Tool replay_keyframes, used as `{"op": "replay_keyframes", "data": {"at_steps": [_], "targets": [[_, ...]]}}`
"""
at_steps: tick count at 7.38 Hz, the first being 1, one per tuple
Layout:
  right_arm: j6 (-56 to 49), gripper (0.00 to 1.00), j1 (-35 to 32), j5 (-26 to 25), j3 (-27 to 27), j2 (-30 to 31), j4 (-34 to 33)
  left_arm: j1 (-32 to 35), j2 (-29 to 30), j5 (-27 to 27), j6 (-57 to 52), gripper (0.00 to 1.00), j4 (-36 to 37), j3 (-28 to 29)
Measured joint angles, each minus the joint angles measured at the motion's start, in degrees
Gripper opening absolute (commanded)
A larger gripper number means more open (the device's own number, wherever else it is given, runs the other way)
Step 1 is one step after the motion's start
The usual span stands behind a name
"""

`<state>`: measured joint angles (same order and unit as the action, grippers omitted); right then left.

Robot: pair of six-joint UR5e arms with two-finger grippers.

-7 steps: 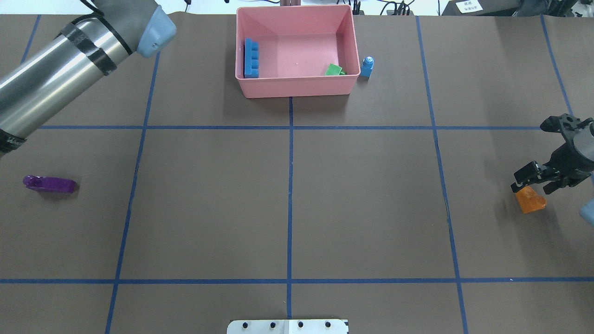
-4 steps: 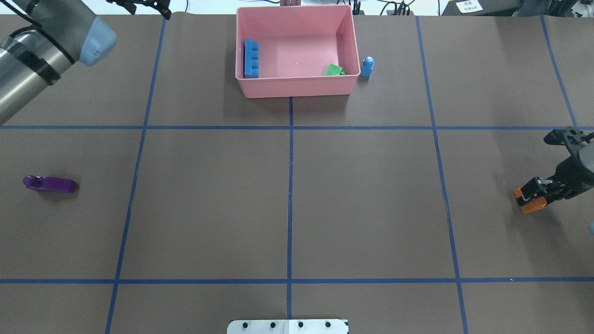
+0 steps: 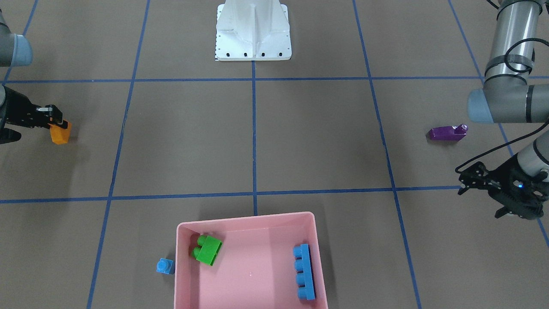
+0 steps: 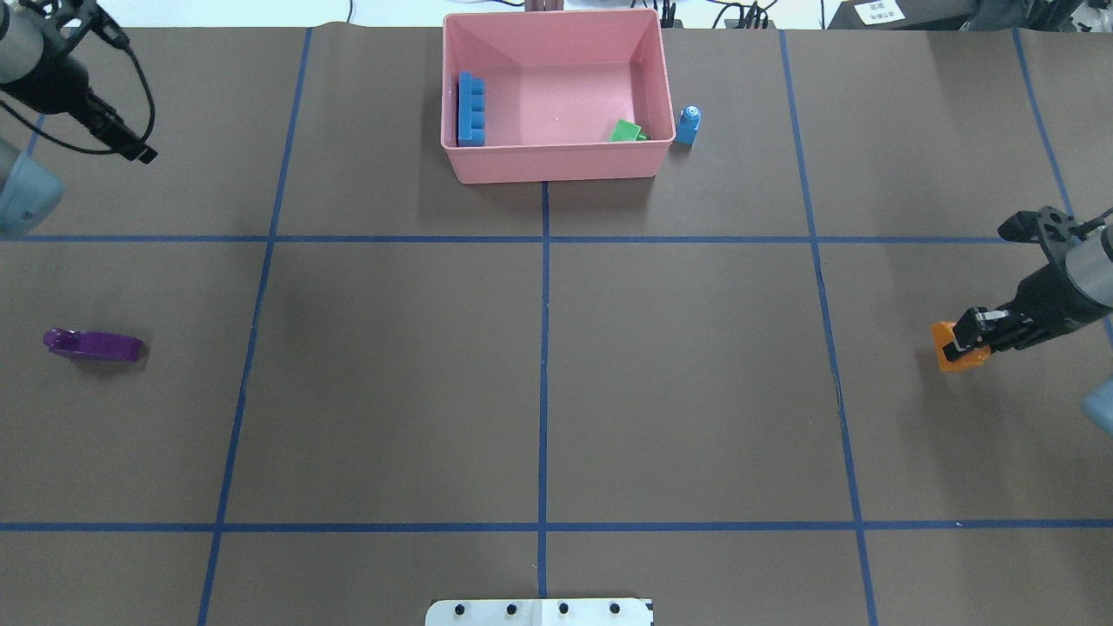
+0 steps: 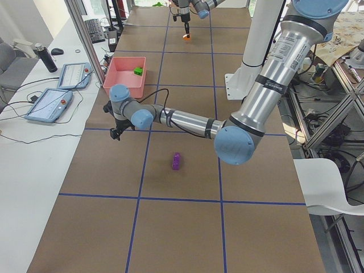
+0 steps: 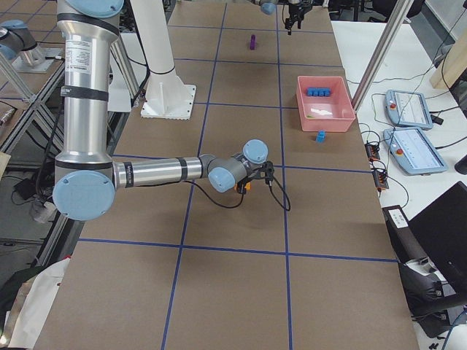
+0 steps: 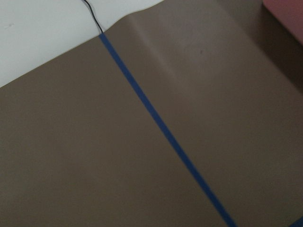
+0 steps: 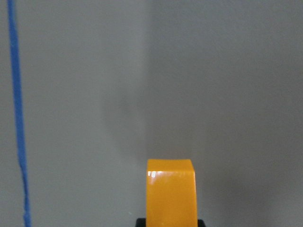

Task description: Put all blocks into box

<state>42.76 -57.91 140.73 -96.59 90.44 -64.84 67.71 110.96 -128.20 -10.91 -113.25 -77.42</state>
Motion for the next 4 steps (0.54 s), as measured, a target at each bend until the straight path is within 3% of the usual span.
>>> {"op": "replay_keyframes", "data": {"at_steps": [2, 4], "targets": [[3.5, 0.00, -2.2, -0.8, 2.0, -17.6, -16.1, -0.1, -8.2, 0.5, -12.1, 0.99, -0.3, -4.9], [12.0, 0.00, -3.3, -4.0, 15.0, -40.2, -26.0, -0.4, -14.6, 0.3, -15.4, 0.99, -0.4, -10.5]]}}
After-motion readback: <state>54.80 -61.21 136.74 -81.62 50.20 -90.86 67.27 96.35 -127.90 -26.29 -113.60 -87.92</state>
